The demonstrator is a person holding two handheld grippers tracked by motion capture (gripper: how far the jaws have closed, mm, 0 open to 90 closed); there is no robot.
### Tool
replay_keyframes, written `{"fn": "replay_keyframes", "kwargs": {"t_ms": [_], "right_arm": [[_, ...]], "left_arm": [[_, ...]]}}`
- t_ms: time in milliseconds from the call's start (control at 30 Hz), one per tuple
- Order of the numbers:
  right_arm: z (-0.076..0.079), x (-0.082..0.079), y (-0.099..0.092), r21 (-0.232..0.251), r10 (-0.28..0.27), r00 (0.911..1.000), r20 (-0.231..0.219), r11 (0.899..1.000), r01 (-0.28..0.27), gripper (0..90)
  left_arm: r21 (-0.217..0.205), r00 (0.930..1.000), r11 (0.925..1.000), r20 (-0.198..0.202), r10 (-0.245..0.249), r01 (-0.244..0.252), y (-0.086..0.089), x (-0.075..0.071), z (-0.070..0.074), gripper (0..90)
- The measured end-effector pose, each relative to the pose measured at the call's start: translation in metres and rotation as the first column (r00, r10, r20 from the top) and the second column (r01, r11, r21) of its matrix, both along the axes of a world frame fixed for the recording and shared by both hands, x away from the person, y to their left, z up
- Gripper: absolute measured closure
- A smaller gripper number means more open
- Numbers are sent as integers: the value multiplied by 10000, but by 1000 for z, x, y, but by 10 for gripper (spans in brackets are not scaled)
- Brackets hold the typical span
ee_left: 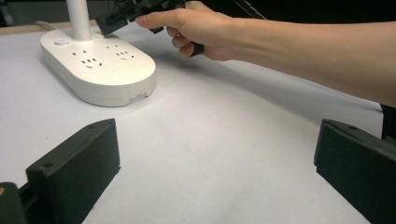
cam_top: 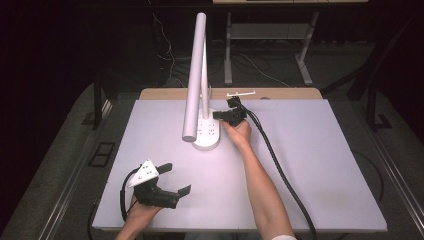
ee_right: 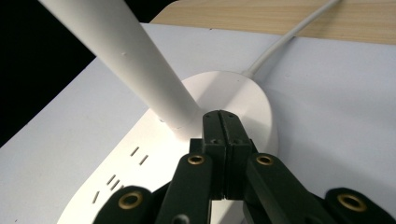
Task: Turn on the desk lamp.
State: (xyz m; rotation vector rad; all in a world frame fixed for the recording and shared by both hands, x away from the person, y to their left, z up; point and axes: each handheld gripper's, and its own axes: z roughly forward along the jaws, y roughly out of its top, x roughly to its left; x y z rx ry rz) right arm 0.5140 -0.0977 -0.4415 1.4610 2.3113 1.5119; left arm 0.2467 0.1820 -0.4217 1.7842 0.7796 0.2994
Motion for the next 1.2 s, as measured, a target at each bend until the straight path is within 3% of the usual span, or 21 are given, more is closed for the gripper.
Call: {"fn": "replay_keyframes", "kwargs": {"t_ms": [33, 200, 267, 500, 900, 1000, 1200], "right_arm": [[2, -2, 0, 47, 29, 10000, -67, 10000, -29, 892], [18, -9, -3, 279, 332, 9985, 443, 9990, -345, 892], [29, -14, -5, 192, 511, 9966, 650, 9984, -524, 892], [45, -22, -14, -15, 651, 9939, 894, 9979, -652, 892], [68, -45, -51, -206, 587, 9914, 1170, 9982, -566, 890], [72, -51, -63, -204, 528, 9911, 1218, 9985, -507, 830], [79, -66, -85, -271, 530, 9897, 1328, 9984, -498, 619]], "left_arm": [[22, 10000, 10000, 3, -5, 5, 0, 0, 0, 0], [88, 10000, 9999, 11, -75, 75, -2, 0, 0, 0], [111, 10000, 9999, 17, -94, 93, -3, -1, 0, 0], [104, 10000, 9999, 7, -81, 81, -3, -2, 0, 0], [175, 10000, 9998, 0, -71, 71, -5, -2, -1, 0], [188, 10000, 9998, 30, -82, 81, -5, -2, -1, 0], [125, 10000, 9999, -22, -90, 90, -6, -2, -2, 0]]}}
